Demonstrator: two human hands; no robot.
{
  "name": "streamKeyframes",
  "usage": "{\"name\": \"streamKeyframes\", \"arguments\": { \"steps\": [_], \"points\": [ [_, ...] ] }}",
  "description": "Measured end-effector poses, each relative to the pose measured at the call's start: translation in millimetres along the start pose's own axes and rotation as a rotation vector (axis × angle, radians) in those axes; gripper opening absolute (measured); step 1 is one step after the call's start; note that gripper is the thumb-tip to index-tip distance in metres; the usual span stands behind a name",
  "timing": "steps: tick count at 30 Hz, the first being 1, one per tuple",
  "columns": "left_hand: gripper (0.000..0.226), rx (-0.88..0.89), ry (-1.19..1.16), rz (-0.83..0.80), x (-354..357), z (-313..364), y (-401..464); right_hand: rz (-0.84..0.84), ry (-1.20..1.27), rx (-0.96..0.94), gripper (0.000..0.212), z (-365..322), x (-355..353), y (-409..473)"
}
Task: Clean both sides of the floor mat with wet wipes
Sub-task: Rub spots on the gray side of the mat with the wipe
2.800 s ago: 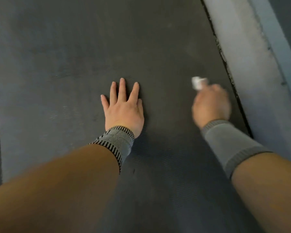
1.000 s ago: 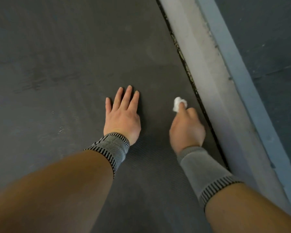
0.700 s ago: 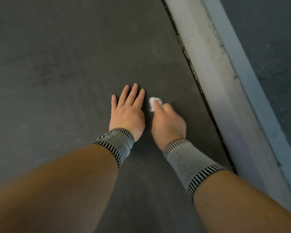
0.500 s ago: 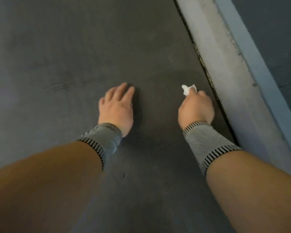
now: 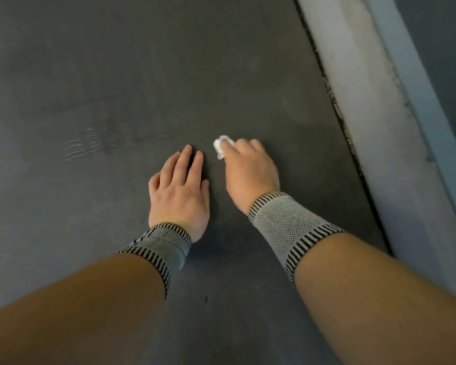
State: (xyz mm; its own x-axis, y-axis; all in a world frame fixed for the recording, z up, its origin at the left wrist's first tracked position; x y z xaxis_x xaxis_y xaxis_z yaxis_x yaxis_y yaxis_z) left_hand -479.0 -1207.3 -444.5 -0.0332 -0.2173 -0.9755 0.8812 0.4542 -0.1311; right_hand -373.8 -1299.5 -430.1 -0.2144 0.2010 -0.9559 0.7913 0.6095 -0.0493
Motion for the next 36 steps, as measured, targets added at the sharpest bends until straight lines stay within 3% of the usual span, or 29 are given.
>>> {"name": "streamKeyframes", "arguments": {
  "steps": [1, 2, 5, 6, 8, 11, 12, 14, 16, 18, 22, 24, 29, 33, 36],
  "points": [
    [0.055, -0.001, 0.000, -0.003, 0, 0, 0, -0.025, -0.040, -0.070, 0.041, 1, -1, 2],
    [0.055, -0.001, 0.003, -0.006, -1, 1, 0, -0.034, -0.095, -0.014, 0.042, 20, -7, 8],
    [0.054, -0.003, 0.014, -0.005, 0, 0, 0, 0.077, -0.186, 0.541, 0.042, 97, -28, 15],
    [0.054, -0.001, 0.021, -0.002, 0, 0, 1, 0.083, -0.185, 0.623, 0.043, 100, -30, 13],
    [0.055, 0.001, 0.033, 0.009, -1, 1, 1, 0.087, -0.079, 0.477, 0.041, 56, -20, 19],
    [0.054, -0.018, 0.028, 0.003, -1, 2, 1, -0.003, 0.012, -0.063, 0.037, -23, 3, 13],
    [0.054, -0.023, 0.025, 0.009, -2, 1, 1, -0.009, -0.006, -0.143, 0.039, -22, 2, 15],
    [0.054, -0.014, 0.035, 0.024, -2, 2, 1, 0.016, -0.134, -0.015, 0.043, 28, -7, 23],
    [0.054, 0.001, 0.049, 0.045, -2, 2, 0, 0.132, -0.171, 0.321, 0.041, 88, -26, 26],
    [0.054, 0.002, 0.034, 0.045, -1, 2, 2, 0.154, -0.123, 0.477, 0.039, 92, -28, 24],
    [0.057, -0.012, -0.033, 0.018, -3, 2, 1, 0.000, -0.016, 0.054, 0.038, -10, 2, 14],
    [0.059, -0.035, -0.103, 0.018, -3, -1, -2, -0.022, 0.073, -0.026, 0.036, -27, 5, 7],
    [0.056, -0.030, -0.293, 0.082, -7, -3, -2, -0.038, 0.416, 0.061, 0.024, -33, 4, 4],
    [0.042, -0.080, -0.330, 0.090, -11, -9, 7, 0.147, 0.705, 0.431, 0.013, -37, 10, -3],
    [0.025, -0.076, -0.280, 0.128, -22, -18, 29, 0.289, 0.485, 0.302, 0.020, -38, 12, -9]
  ]
}}
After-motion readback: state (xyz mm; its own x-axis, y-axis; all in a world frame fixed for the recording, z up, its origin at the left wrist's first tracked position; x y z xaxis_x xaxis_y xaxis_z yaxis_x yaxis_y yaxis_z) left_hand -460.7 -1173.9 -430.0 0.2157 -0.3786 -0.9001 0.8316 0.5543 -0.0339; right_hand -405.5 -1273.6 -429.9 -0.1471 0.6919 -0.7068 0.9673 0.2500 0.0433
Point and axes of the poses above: each hand's wrist, its own y-axis towards the middle knuckle, its own x-axis out of the palm, z = x × y, the point moved 3 cm from there along y, towards the middle knuckle
